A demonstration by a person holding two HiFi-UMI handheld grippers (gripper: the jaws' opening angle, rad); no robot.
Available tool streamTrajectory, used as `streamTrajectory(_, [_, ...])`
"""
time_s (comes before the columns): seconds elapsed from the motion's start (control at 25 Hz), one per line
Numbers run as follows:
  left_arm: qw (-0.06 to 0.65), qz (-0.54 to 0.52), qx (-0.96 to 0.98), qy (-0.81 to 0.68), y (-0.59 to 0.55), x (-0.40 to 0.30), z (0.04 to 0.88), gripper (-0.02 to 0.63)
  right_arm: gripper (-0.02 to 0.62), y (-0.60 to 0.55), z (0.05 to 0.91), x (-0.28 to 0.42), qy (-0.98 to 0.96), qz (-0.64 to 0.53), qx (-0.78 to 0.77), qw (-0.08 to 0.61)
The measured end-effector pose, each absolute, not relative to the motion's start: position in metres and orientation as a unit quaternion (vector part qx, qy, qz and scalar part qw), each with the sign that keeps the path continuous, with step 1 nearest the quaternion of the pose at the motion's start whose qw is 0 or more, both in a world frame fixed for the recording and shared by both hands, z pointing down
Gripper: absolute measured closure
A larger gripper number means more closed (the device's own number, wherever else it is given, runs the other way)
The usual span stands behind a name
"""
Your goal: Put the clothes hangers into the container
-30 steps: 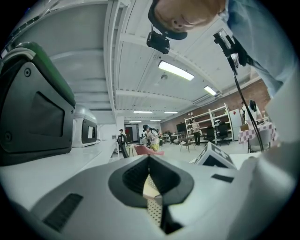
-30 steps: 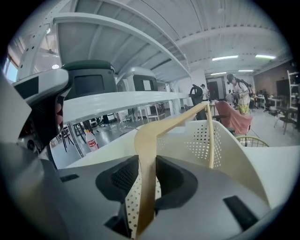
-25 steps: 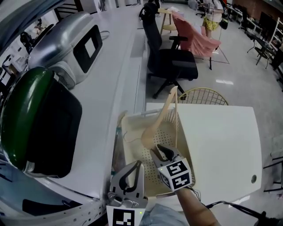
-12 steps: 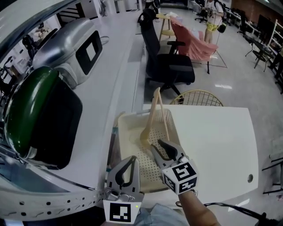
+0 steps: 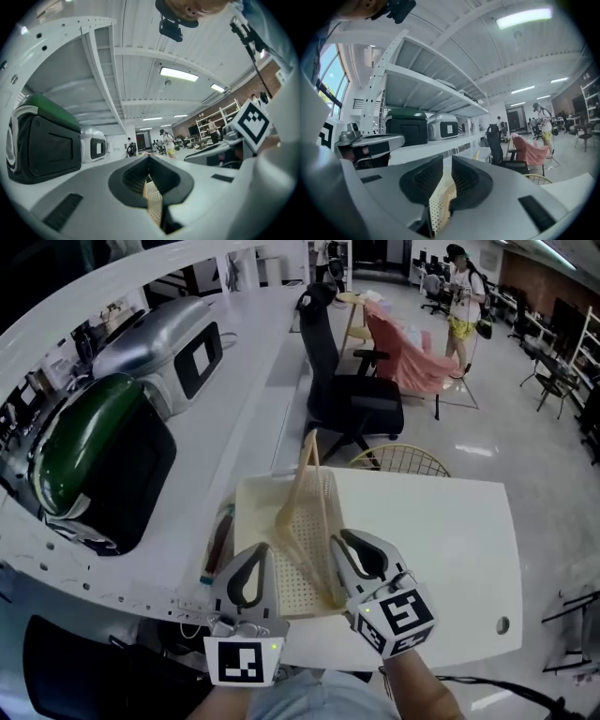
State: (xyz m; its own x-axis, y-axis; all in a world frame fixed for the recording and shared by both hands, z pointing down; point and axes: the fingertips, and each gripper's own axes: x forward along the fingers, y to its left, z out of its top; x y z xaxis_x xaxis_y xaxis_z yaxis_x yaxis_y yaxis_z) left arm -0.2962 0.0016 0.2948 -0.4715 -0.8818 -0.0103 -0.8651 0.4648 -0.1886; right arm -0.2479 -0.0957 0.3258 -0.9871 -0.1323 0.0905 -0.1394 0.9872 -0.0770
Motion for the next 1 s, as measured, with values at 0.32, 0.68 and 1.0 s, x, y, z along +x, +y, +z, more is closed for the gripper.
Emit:
streamTrajectory(0.32, [0.088, -0.073, -0.496, 0.861, -0.008, -0.265, 0.274, 0.594, 0.577, -0.099, 0.301, -0.202, -0.998, -0.001, 0.066, 0.012])
streamTrajectory(0.68, [0.099, -0.068, -0.492, 0.863, -0.016, -0.249, 0.265, 0.594, 0.584, -0.11, 0.294, -0.18, -0.997, -0.013, 0.077, -0.001])
streamTrajectory(1.0, [0.111, -0.07, -0.491, 0.861, -0.021, -0.248, 0.259, 0.594, 0.584, -0.114, 0.288, -0.178, -0.997, -0.025, 0.075, -0.01])
